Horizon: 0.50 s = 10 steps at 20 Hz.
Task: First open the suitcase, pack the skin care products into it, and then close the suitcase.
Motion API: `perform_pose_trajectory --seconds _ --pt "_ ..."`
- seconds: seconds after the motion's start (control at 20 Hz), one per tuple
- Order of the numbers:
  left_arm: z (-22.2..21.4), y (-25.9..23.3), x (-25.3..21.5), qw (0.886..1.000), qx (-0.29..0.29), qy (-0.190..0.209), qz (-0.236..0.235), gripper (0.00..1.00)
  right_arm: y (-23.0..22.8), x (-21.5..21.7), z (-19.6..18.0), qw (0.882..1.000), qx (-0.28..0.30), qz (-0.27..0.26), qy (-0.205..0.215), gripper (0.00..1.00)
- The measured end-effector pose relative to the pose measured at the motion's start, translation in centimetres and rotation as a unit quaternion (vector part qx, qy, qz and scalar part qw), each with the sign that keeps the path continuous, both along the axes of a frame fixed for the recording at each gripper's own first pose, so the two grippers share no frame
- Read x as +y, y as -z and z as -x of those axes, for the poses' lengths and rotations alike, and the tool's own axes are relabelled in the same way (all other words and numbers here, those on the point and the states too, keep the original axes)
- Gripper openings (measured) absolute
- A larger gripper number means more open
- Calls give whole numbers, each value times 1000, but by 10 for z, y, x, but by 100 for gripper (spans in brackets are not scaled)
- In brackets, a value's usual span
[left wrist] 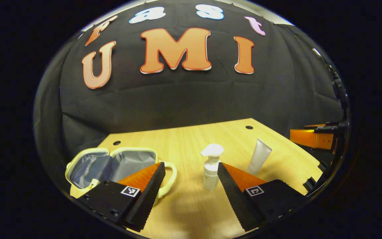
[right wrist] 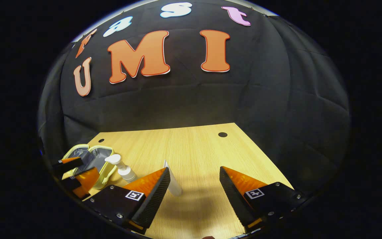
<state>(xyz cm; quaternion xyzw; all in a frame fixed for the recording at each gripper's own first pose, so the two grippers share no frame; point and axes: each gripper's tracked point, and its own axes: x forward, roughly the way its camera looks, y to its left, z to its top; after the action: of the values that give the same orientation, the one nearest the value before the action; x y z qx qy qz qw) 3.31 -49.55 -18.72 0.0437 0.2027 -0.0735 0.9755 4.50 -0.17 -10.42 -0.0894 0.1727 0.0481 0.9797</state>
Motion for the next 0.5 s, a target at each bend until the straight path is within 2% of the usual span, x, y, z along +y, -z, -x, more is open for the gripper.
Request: perform_pose_trajectory --seconds 0.2,0.45,0.5 --pt "-7 49 -20 998 53 17 11 100 6 -11 -4 1000 8 9 9 96" --pt "-27 91 -38 996 87 33 4 100 13 -27 -12 999 19 17 24 95" --pt "-31 98 -41 995 91 36 0 96 15 -29 -13 999 22 17 26 96"
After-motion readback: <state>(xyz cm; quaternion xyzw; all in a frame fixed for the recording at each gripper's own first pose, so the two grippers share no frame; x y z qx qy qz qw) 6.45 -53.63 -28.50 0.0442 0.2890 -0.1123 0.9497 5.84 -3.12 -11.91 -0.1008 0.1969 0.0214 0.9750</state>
